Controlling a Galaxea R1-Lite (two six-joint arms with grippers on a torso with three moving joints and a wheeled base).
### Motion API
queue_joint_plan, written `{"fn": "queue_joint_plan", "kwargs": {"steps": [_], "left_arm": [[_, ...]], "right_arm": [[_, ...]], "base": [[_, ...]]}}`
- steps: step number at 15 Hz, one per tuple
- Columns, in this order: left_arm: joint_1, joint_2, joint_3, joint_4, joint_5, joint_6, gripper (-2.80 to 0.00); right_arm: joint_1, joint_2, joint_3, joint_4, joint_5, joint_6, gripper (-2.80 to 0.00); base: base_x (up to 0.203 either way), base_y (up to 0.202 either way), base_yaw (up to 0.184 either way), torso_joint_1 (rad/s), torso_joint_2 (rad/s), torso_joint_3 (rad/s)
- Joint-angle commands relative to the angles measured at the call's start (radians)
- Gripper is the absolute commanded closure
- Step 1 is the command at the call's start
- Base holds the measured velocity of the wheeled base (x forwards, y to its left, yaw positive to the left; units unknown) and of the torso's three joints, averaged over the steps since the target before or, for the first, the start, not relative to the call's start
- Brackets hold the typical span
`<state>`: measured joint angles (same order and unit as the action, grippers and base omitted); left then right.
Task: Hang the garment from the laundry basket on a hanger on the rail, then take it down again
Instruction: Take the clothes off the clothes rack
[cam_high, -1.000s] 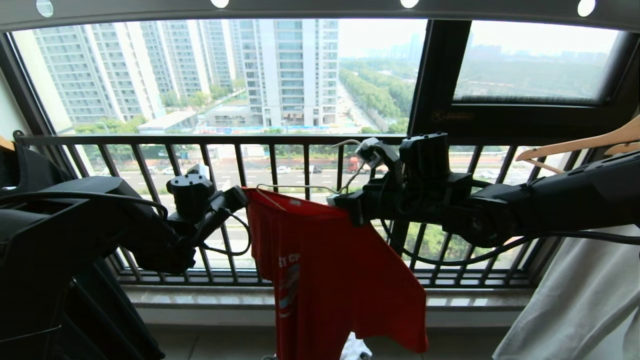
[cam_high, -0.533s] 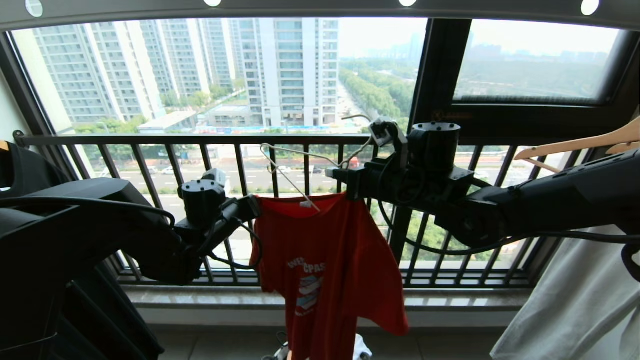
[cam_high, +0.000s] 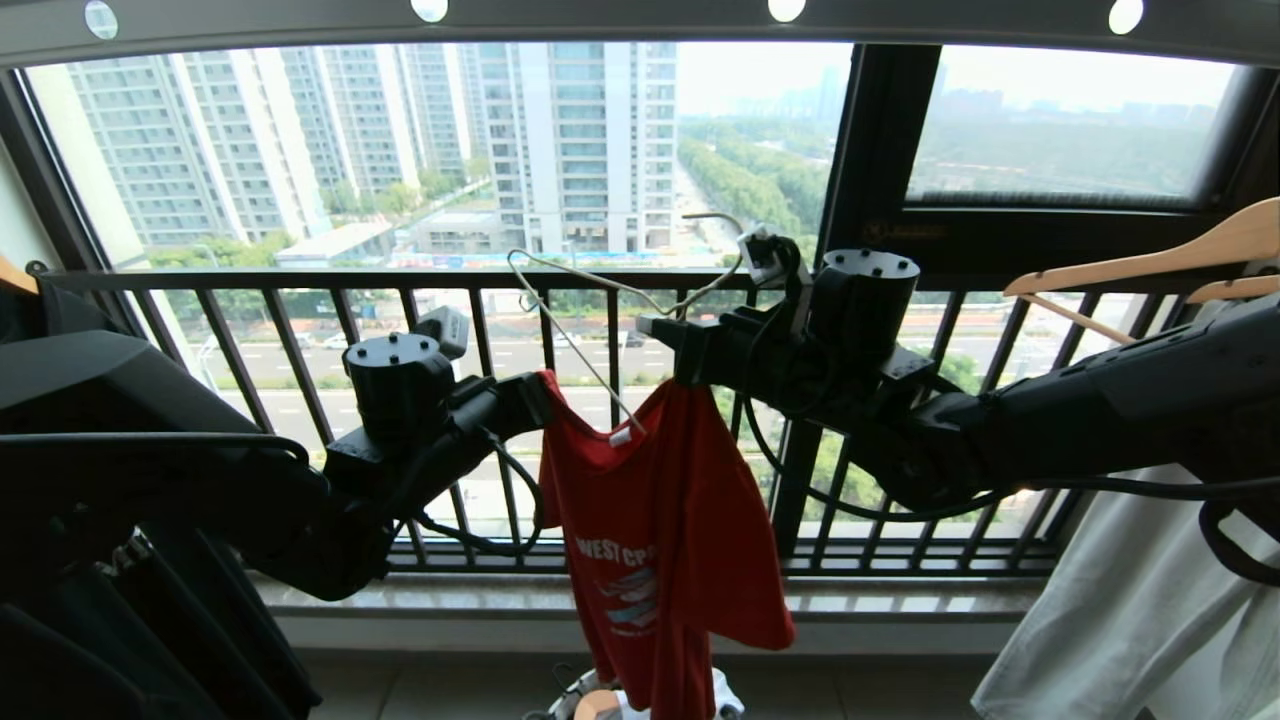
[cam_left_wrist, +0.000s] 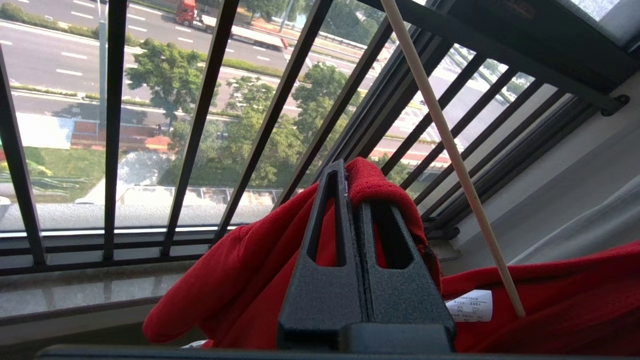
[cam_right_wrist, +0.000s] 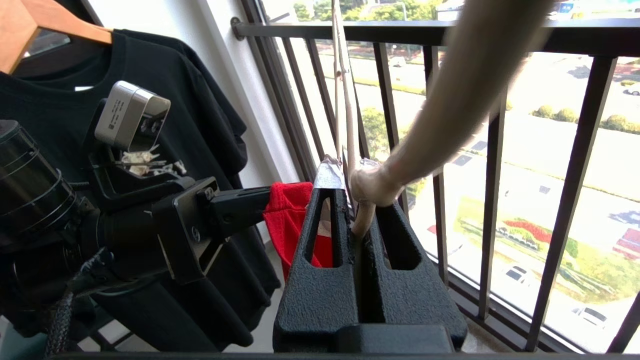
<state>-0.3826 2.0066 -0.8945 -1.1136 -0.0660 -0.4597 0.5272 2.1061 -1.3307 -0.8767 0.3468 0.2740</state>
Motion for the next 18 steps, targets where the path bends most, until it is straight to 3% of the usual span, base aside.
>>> {"fn": "queue_joint_plan", "kwargs": {"steps": [1, 5, 6, 8, 11, 13, 16, 18], "left_arm": [[-0.021, -0.09, 0.058, -0.005, -0.06, 0.0, 0.0], [-0.027, -0.047, 0.067, -0.003, -0.074, 0.06, 0.0], [-0.044, -0.102, 0.091, 0.002, -0.089, 0.065, 0.0], [-0.101, -0.183, 0.172, 0.031, -0.184, 0.072, 0.0], [-0.123, -0.074, 0.181, 0.055, -0.202, 0.123, 0.0], [-0.119, 0.042, 0.162, 0.056, -0.159, 0.196, 0.0], [-0.041, 0.167, 0.058, 0.06, 0.008, 0.383, 0.0], [-0.067, 0.163, 0.083, 0.067, 0.022, 0.411, 0.0]], "right_arm": [[0.002, 0.015, 0.008, -0.044, 0.001, 0.023, 0.0], [-0.003, 0.055, -0.002, -0.065, -0.003, 0.034, 0.0], [-0.004, 0.054, -0.005, -0.067, -0.003, 0.036, 0.0], [-0.007, 0.054, -0.015, -0.068, -0.003, 0.042, 0.0], [-0.009, 0.034, -0.013, -0.07, -0.014, 0.044, 0.0], [-0.009, 0.033, -0.012, -0.07, -0.015, 0.044, 0.0], [-0.019, 0.048, -0.013, -0.067, -0.017, 0.039, 0.0], [-0.022, 0.025, -0.023, -0.02, -0.016, 0.044, 0.0]], "base": [[0.0, 0.0, 0.0, 0.0, 0.0, 0.0], [0.0, 0.0, 0.0, 0.0, 0.0, 0.0], [0.0, 0.0, 0.0, 0.0, 0.0, 0.0], [0.0, 0.0, 0.0, 0.0, 0.0, 0.0], [0.0, 0.0, 0.0, 0.0, 0.0, 0.0], [0.0, 0.0, 0.0, 0.0, 0.0, 0.0], [0.0, 0.0, 0.0, 0.0, 0.0, 0.0], [0.0, 0.0, 0.0, 0.0, 0.0, 0.0]]}}
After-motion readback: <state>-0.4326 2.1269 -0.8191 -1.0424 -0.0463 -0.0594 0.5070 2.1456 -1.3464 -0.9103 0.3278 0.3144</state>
